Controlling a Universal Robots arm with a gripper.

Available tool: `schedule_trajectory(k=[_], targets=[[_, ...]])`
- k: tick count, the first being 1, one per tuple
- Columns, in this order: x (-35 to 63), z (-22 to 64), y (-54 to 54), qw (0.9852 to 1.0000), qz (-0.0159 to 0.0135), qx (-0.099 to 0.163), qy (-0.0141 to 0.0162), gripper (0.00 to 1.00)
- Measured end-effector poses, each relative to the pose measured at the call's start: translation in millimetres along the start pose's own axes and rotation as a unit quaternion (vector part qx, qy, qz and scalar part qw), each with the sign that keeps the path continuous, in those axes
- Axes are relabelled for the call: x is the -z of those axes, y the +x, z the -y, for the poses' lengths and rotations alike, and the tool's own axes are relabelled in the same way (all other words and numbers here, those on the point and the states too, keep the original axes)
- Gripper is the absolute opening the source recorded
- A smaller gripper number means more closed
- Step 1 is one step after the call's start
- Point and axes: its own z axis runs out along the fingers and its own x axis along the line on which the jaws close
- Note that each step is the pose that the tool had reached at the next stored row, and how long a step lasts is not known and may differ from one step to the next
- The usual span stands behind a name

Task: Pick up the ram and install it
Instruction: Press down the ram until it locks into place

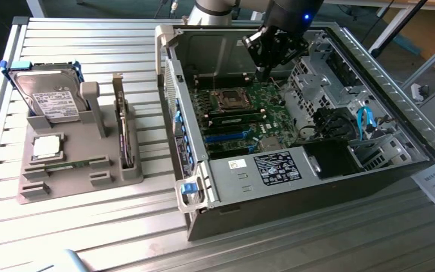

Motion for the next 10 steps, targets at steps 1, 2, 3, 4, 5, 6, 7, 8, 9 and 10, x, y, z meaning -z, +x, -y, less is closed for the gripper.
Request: schedule_trajectory(k=[1, 2, 3, 4, 5, 6, 7, 8, 9, 10], targets=[[0.0, 0.0, 0.0, 1.0000, 0.0000, 0.000, 0.0000, 0.11], [0.0, 0.0, 0.0, 1.0000, 0.0000, 0.000, 0.0000, 0.11], [0.0, 0.0, 0.0, 1.0000, 0.0000, -0.001, 0.0000, 0.11], [0.0, 0.0, 0.0, 1.0000, 0.0000, -0.001, 0.0000, 0.11], [0.1, 0.0, 0.0, 1.0000, 0.0000, -0.001, -0.0001, 0.11], [0.4, 0.0, 0.0, 1.0000, 0.0000, -0.001, -0.0001, 0.11], [0.9, 0.0, 0.0, 1.0000, 0.0000, -0.001, 0.0000, 0.11], [1.2, 0.0, 0.0, 1.0000, 0.0000, -0.001, -0.0001, 0.11], [1.2, 0.0, 0.0, 1.0000, 0.0000, -0.001, -0.0001, 0.11], [1.3, 0.0, 0.0, 1.0000, 0.0000, -0.001, 0.0000, 0.11]])
